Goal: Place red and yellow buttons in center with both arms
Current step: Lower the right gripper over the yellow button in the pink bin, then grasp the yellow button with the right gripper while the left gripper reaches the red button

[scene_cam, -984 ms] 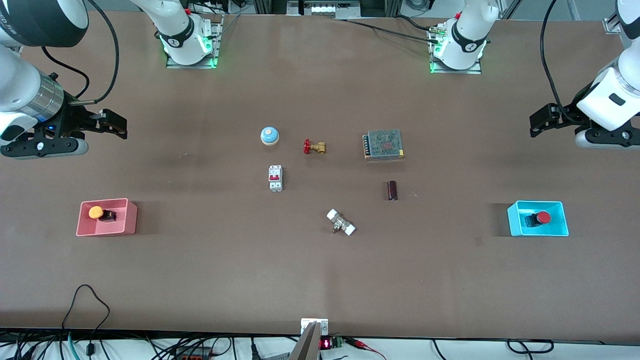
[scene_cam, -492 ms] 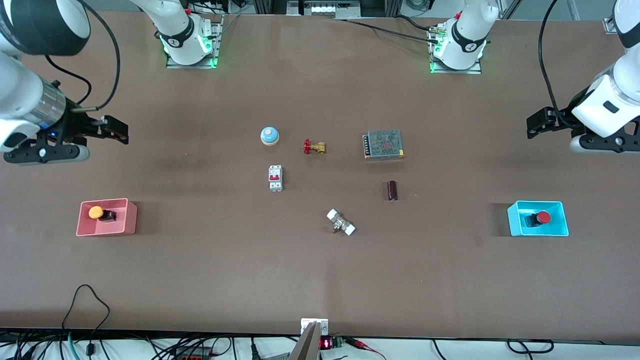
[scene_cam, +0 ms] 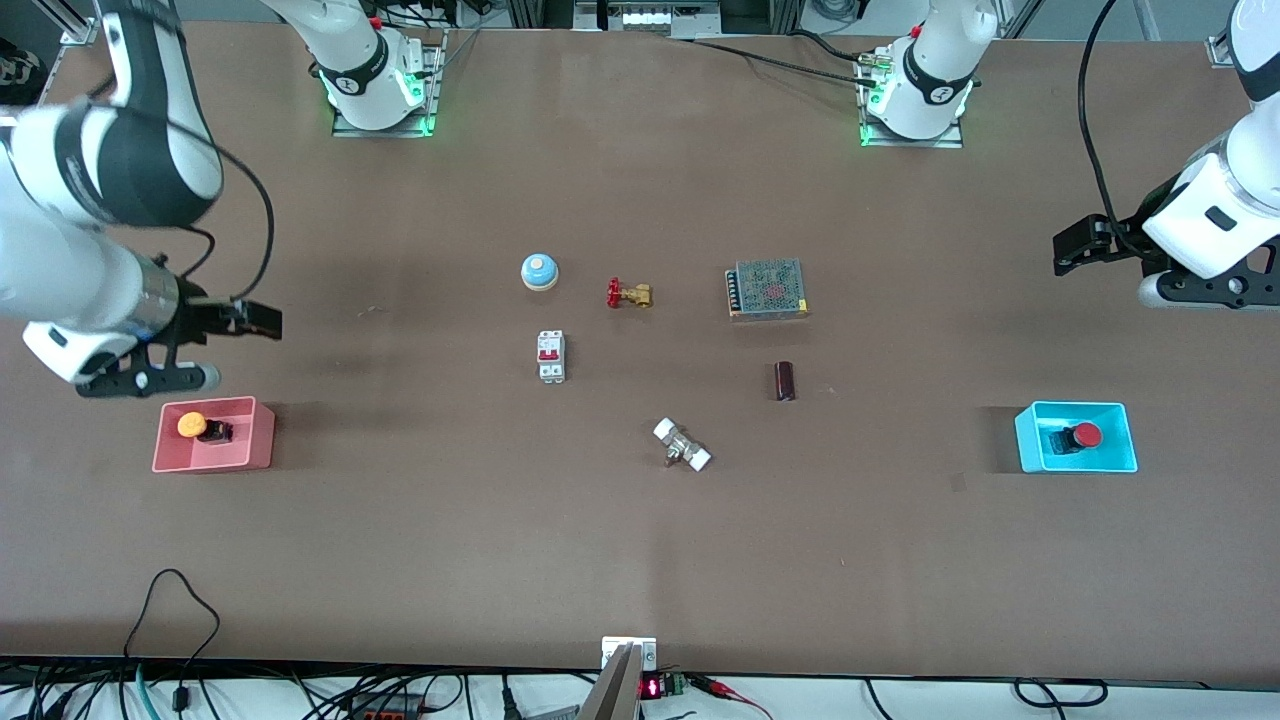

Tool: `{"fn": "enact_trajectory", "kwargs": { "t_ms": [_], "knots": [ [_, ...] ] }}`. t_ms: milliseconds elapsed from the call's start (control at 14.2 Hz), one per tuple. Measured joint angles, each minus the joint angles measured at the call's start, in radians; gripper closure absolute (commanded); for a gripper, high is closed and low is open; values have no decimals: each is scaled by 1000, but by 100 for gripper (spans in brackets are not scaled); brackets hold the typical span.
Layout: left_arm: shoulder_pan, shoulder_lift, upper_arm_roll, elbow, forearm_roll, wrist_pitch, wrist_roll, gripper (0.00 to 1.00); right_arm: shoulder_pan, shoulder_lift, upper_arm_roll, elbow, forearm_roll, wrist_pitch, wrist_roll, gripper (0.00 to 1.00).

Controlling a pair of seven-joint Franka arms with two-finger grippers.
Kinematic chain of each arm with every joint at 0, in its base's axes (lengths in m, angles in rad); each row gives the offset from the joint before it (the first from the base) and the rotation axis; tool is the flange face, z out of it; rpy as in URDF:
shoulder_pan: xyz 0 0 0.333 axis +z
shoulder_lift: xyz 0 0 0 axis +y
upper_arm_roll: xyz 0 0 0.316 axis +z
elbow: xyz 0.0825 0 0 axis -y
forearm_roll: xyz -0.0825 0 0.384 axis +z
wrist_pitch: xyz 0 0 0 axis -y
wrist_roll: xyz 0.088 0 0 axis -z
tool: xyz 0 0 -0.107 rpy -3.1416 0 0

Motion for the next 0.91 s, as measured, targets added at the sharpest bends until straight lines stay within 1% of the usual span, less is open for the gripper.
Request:
{"fn": "enact_trajectory", "kwargs": {
  "t_ms": [352, 562, 703, 914],
  "knots": [
    [16, 19, 9, 0, 0, -1, 0, 0, -79, 135, -3, -3, -1, 192, -48, 0],
    [16, 21, 9, 1, 0, -2, 0, 0, -114, 173, -4, -2, -13, 289, -93, 0],
    [16, 21, 9, 2, 0, -3, 0, 0, -133, 191, -5, -3, -37, 335, -126, 0],
    [16, 21, 9, 3, 0, -3, 0, 0, -166, 224, -5, -3, -43, 407, -205, 0]
  ]
}}
